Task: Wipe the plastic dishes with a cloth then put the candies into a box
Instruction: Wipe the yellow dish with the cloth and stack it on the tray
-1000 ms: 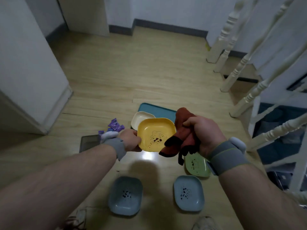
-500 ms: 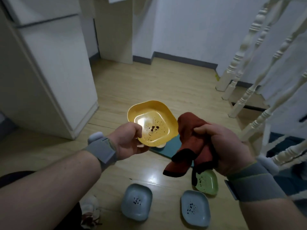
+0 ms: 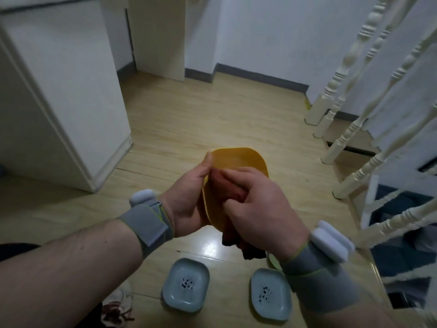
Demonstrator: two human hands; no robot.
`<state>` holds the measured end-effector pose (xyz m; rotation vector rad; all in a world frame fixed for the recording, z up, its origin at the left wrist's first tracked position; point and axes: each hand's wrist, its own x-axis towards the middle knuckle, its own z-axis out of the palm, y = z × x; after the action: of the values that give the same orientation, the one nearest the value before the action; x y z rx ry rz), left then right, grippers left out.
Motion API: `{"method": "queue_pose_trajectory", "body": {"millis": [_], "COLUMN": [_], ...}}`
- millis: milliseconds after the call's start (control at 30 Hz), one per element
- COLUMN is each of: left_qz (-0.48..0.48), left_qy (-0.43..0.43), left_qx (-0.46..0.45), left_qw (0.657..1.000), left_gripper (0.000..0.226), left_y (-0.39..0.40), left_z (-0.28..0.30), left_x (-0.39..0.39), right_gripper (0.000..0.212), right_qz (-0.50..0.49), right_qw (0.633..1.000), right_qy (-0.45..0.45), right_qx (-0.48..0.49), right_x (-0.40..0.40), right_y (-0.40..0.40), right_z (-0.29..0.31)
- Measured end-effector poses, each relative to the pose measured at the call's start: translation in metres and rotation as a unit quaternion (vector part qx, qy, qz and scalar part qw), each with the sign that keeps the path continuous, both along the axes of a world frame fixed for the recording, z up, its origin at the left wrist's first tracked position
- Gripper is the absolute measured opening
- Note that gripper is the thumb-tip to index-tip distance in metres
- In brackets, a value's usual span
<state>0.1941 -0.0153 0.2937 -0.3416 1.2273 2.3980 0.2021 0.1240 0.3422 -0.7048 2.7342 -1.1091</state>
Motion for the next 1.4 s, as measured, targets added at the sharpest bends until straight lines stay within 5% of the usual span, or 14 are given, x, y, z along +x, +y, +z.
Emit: {"method": "queue_pose_trajectory", "body": {"millis": [400, 700, 900, 1134, 1300, 1400], "left_qz": [0.018, 0.000, 0.024, 0.011, 0.044, 0.027], "left_qy": [-0.008, 0.009, 0.008, 0.016, 0.015, 0.018], "left_qx": [-0.081, -0.067, -0.052, -0.081, -0.061, -0.070], "left_qw": [0.996, 0.998, 0.998, 0.996, 0.997, 0.997], "left_gripper": [0.088, 0.082, 0.083, 0.079, 0.083, 0.083], "left_y": [-0.002, -0.003, 0.004, 0.001, 0.003, 0.000], "left_z": [-0.008, -0.001, -0.003, -0.006, -0.007, -0.009], "left_x": [-0.007, -0.009, -0.012, -0.014, -0.019, -0.018], "right_gripper": [0.025, 0.037, 0.041, 0.038, 0.037, 0.036], "right_qz": [0.129, 0.030, 0.076, -0.001, 0.065, 0.034], "right_qw": [0.962, 0.938, 0.970, 0.962, 0.984, 0.977], "right_qy": [0.035, 0.112, 0.093, 0.100, 0.105, 0.123], "right_qx": [0.240, 0.326, 0.210, 0.256, 0.129, 0.172], "right_x": [0.014, -0.007, 0.007, -0.019, 0.005, -0.009], "right_y": [-0.004, 0.034, 0.016, 0.031, 0.007, 0.022], "right_z": [-0.032, -0.038, -0.051, -0.065, -0.066, -0.075]}}
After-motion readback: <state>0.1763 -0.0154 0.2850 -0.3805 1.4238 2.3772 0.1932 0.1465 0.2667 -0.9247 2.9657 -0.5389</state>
